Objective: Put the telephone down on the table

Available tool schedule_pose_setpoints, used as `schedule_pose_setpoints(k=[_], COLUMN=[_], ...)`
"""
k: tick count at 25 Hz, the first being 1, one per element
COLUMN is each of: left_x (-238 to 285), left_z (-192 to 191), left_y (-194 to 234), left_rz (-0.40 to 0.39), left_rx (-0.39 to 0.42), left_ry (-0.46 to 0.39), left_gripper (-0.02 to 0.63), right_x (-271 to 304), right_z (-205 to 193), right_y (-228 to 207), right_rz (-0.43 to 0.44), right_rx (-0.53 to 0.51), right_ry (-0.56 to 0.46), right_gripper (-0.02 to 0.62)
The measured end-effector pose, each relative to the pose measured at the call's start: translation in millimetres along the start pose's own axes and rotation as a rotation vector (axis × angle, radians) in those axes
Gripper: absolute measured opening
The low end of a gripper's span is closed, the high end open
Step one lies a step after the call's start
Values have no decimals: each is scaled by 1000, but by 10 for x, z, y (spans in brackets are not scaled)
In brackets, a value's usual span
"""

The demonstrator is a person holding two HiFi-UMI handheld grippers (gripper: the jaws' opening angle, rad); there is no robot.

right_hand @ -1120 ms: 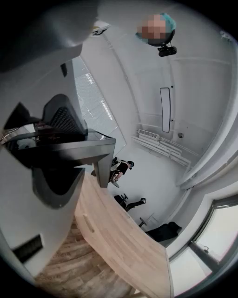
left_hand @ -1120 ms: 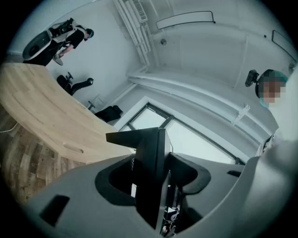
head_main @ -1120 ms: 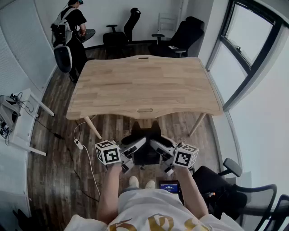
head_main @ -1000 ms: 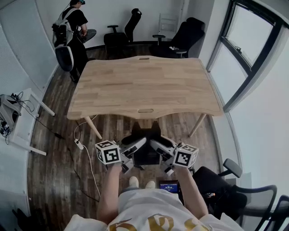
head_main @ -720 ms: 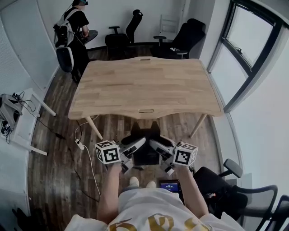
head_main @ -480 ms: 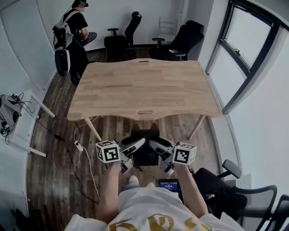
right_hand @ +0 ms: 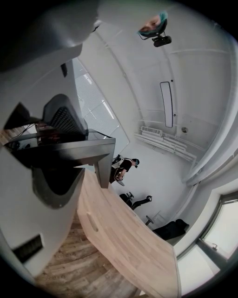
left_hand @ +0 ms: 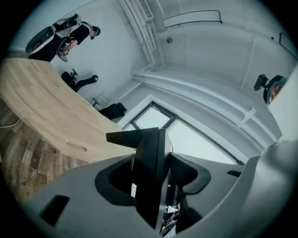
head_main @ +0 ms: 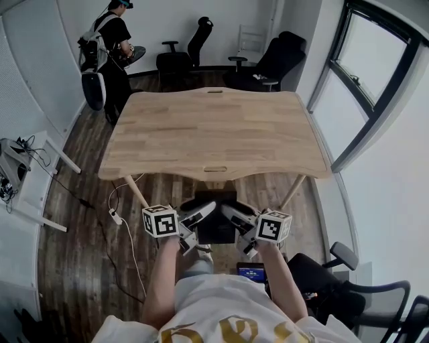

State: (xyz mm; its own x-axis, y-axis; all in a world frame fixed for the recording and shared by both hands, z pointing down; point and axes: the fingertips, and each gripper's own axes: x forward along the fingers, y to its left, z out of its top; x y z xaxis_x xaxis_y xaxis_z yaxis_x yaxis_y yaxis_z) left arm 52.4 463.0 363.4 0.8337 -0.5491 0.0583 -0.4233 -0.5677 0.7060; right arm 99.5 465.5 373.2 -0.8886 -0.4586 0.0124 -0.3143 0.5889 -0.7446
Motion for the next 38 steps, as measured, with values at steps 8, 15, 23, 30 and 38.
schedule_pose_setpoints(k=[8, 15, 23, 30, 38], left_x=[433, 825, 1153, 1201, 1344], left_z=[243, 792, 1605, 2157, 2342], left_y=[457, 1089, 1962, 2682, 3099], left_rz=[-31, -55, -69, -64, -99], left_rx=[-22, -52, -80, -98, -116], left_ry=[32, 69, 100, 109, 152], left_gripper=[213, 213, 213, 213, 213], right_x=[218, 752, 1628, 2388, 2697], right_z=[331, 826, 1424, 1701, 1819], right_y=[-515, -1047, -1655, -2055, -2377], right_rz=[-48, -89, -120, -133, -173], right_rx=[12, 33, 69, 83, 98], right_ry=[-14, -15, -10, 0, -16], right_gripper=[216, 216, 215, 215, 215])
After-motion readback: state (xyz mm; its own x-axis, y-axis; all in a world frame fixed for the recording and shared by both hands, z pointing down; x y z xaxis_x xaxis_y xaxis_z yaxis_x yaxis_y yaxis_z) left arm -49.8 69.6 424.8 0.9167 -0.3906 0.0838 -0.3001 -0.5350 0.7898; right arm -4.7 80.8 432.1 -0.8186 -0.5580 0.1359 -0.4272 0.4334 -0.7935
